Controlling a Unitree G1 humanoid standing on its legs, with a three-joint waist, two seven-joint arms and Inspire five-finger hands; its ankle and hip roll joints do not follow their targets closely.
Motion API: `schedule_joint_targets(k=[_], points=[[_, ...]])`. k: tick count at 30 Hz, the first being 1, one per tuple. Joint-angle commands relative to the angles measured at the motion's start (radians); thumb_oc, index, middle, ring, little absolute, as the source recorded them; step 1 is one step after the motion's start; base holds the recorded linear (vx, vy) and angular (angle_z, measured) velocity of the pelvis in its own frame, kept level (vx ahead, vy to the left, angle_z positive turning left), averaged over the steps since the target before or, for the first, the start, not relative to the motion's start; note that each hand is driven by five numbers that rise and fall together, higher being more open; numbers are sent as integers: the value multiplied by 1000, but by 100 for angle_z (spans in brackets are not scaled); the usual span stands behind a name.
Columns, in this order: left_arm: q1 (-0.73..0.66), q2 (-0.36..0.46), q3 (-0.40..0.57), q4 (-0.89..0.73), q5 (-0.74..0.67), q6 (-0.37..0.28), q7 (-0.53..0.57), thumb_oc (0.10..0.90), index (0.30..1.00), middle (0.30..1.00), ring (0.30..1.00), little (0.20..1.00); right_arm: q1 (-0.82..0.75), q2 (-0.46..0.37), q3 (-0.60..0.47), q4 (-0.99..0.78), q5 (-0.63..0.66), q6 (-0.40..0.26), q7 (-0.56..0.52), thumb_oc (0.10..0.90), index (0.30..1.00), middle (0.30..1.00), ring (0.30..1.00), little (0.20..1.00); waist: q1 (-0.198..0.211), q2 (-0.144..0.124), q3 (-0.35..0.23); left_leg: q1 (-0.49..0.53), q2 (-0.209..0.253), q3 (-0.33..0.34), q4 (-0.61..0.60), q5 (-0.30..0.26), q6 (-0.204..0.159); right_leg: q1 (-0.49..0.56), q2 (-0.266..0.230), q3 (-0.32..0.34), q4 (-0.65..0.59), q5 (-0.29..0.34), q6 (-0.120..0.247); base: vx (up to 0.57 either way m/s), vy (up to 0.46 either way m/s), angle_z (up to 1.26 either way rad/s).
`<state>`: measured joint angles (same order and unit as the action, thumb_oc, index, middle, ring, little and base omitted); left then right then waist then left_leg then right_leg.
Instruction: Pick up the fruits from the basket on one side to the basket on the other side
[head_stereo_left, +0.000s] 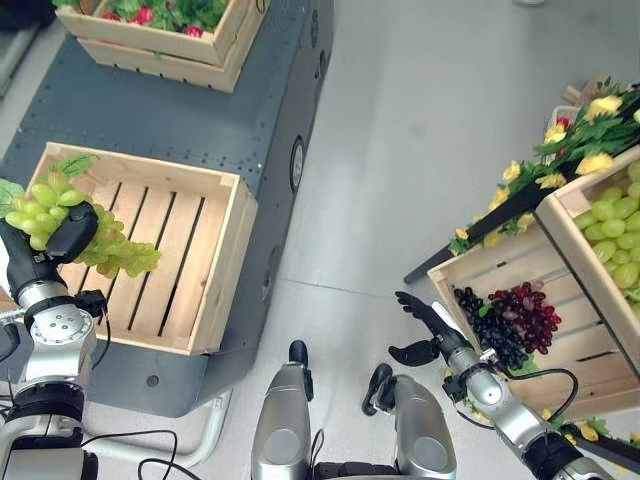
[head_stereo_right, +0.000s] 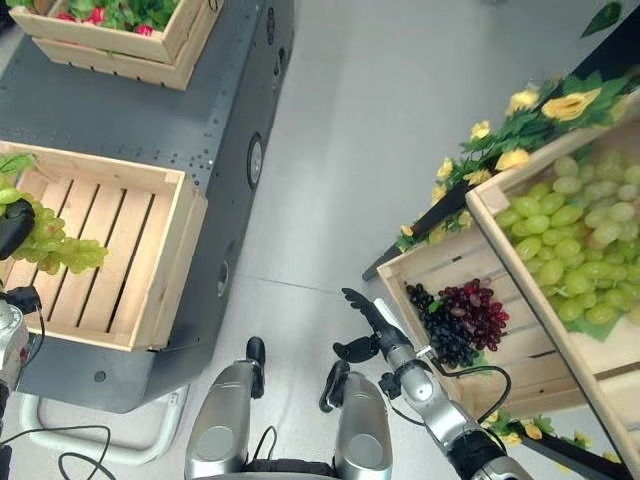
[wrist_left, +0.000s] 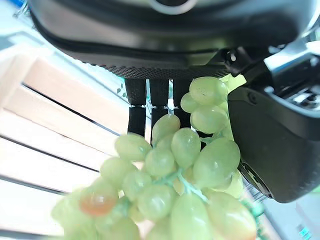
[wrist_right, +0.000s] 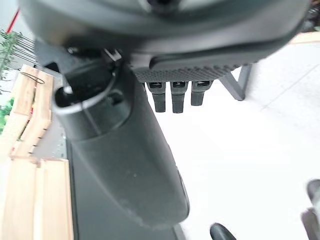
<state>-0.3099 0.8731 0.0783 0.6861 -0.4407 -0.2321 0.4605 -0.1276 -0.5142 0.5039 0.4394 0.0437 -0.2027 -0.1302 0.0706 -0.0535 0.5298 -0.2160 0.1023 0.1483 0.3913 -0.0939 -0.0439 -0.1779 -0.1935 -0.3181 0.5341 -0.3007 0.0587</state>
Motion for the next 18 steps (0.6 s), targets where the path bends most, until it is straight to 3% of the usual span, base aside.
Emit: schedule_joint_targets(k=[1, 5, 11, 18], points=[[-51, 9, 105, -90, -33, -172, 7, 400, 300, 300, 300, 300, -13, -20, -74, -94, -23, -103, -50, 800, 900, 900, 900, 900, -16, 79, -138, 114, -73, 13, -65, -105, 52, 74, 16, -4, -139, 56, -18, 106, -93, -2], [-28, -17, 94, -250, 1, -210, -29, 400, 300, 300, 300, 300, 0, -24, -111, -128, 4, -111, -12, 800, 900, 900, 900, 900, -17, 94, -226, 199, -89, -2, -181, -67, 29, 176, 44, -11, -272, 90, -12, 115, -98, 5], [-39, -35, 64, -379, 4, -188, -83, 400, 300, 300, 300, 300, 4, -27, -131, -199, 48, -118, 53, 800, 900, 900, 900, 900, -17, 96, -311, 267, -88, -18, -291, -31, 16, 250, 60, -18, -379, 134, -2, 76, -105, 4], [-110, -27, -10, -381, -37, -156, -210, 400, 300, 300, 300, 300, -53, -46, -131, -264, 126, -100, 143, 800, 900, 900, 900, 900, -28, 101, -373, 315, -82, -21, -415, 29, 2, 302, 80, -19, -506, 204, 7, -3, -93, 2]])
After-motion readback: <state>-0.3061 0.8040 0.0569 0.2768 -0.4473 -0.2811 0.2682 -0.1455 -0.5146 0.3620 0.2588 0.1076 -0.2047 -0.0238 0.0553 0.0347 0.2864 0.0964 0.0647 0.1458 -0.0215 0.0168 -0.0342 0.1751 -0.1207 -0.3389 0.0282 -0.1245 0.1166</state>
